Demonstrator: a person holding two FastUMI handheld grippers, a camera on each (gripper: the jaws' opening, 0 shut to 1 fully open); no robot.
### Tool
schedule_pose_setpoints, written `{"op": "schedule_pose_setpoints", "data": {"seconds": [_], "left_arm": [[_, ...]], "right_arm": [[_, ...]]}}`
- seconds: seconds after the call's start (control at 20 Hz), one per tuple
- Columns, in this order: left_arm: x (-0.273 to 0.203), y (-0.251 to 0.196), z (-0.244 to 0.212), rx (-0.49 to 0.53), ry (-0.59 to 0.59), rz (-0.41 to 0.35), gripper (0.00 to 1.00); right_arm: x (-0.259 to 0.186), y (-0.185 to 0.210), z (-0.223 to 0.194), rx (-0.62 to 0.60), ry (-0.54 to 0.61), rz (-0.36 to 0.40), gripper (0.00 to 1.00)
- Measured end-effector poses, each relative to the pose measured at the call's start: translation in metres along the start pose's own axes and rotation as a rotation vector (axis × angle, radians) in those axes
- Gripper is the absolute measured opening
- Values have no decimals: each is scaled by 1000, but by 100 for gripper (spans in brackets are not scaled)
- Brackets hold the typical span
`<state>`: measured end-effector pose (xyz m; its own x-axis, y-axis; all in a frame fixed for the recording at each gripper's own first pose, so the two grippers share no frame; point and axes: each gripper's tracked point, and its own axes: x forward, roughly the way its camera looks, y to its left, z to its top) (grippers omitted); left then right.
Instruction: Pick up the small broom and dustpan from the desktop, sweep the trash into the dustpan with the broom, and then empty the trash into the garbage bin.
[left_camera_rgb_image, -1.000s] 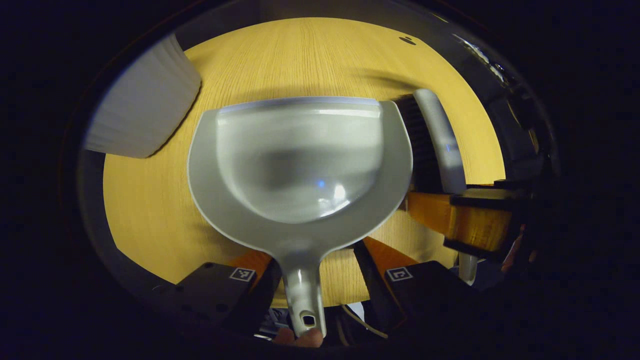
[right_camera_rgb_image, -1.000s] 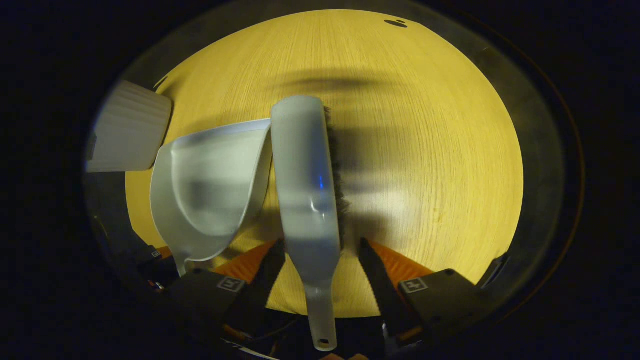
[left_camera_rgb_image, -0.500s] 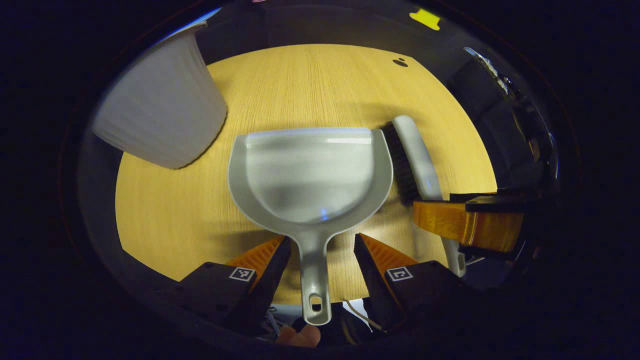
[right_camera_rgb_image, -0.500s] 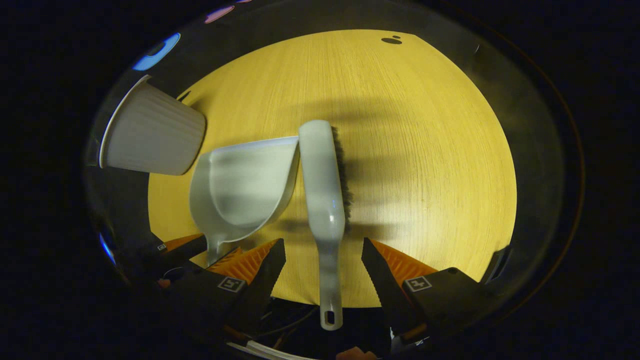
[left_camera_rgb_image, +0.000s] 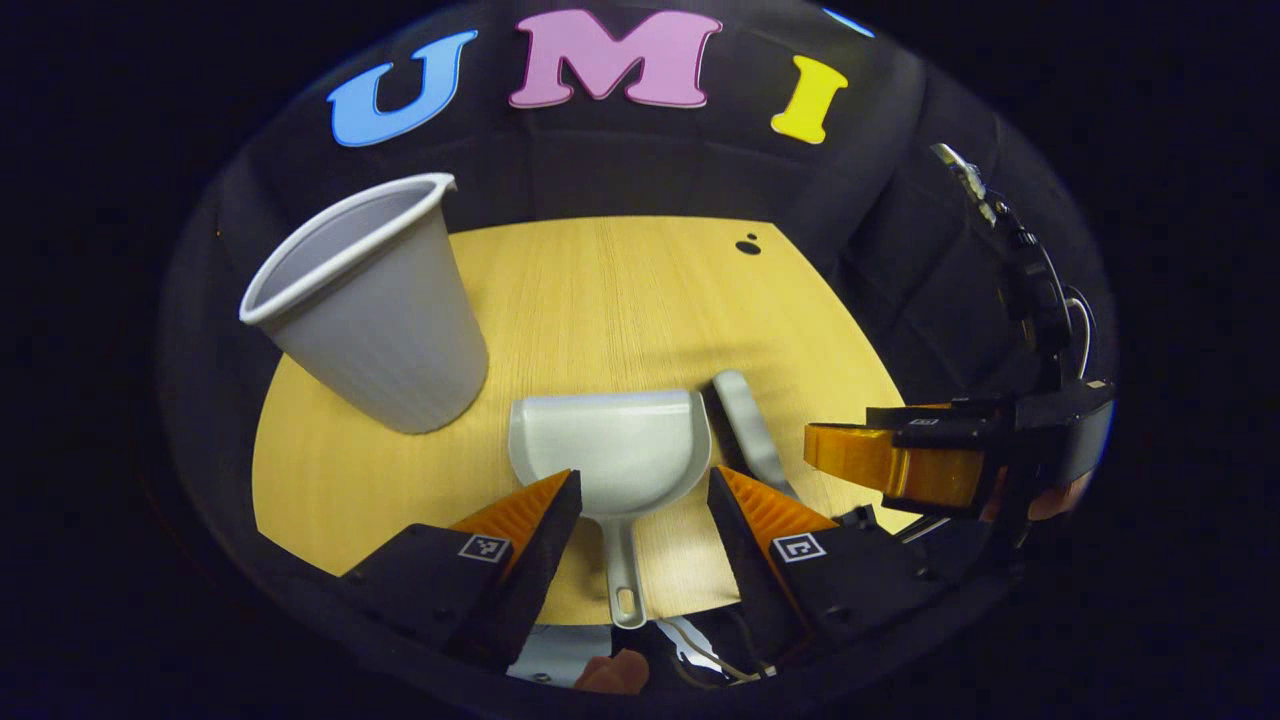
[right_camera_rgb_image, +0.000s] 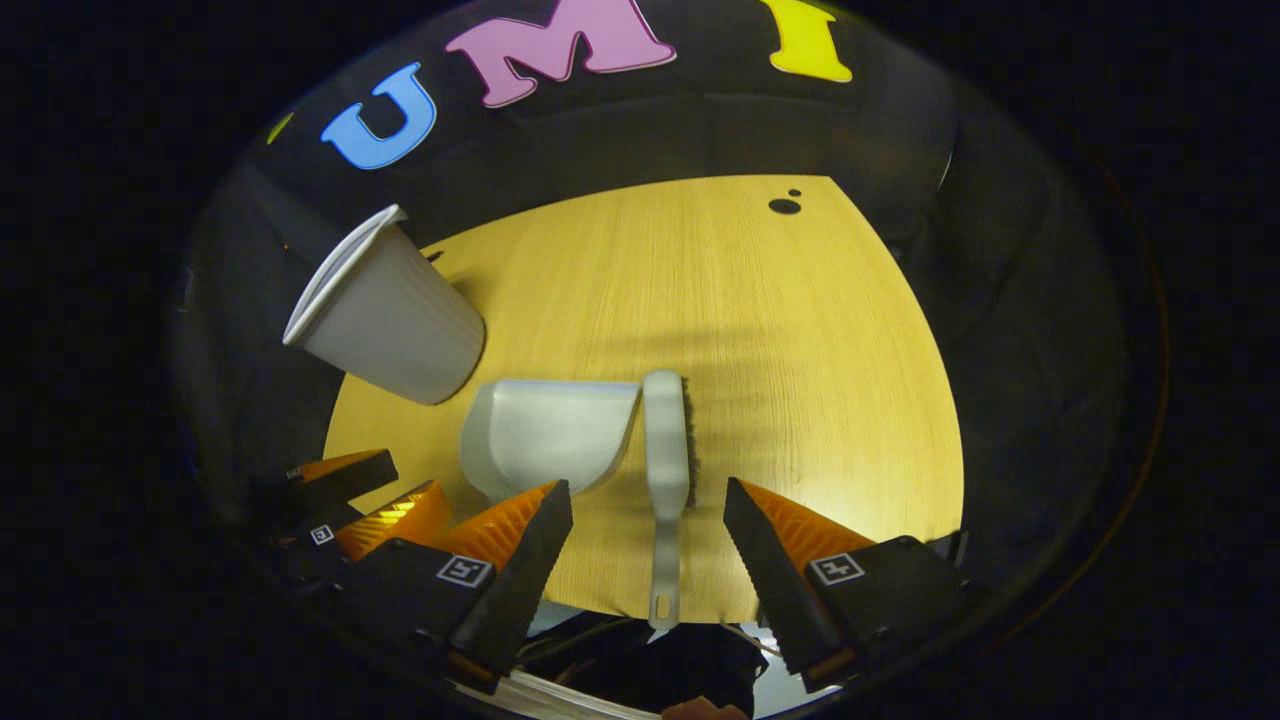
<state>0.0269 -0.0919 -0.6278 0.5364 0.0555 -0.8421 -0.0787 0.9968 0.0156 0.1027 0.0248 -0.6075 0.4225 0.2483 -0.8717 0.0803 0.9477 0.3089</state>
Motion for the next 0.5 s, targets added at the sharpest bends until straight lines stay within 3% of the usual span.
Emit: {"op": "schedule_pose_setpoints", "data": {"seconds": [0.25,0.5], "left_arm": [[-9,5,27,5,-248,11,78],[7,3,27,-15,-410,-23,77]], "right_arm": [[-55,26,54,-22,-183,30,99],[-117,32,103,-46,-471,-40,98]]}}
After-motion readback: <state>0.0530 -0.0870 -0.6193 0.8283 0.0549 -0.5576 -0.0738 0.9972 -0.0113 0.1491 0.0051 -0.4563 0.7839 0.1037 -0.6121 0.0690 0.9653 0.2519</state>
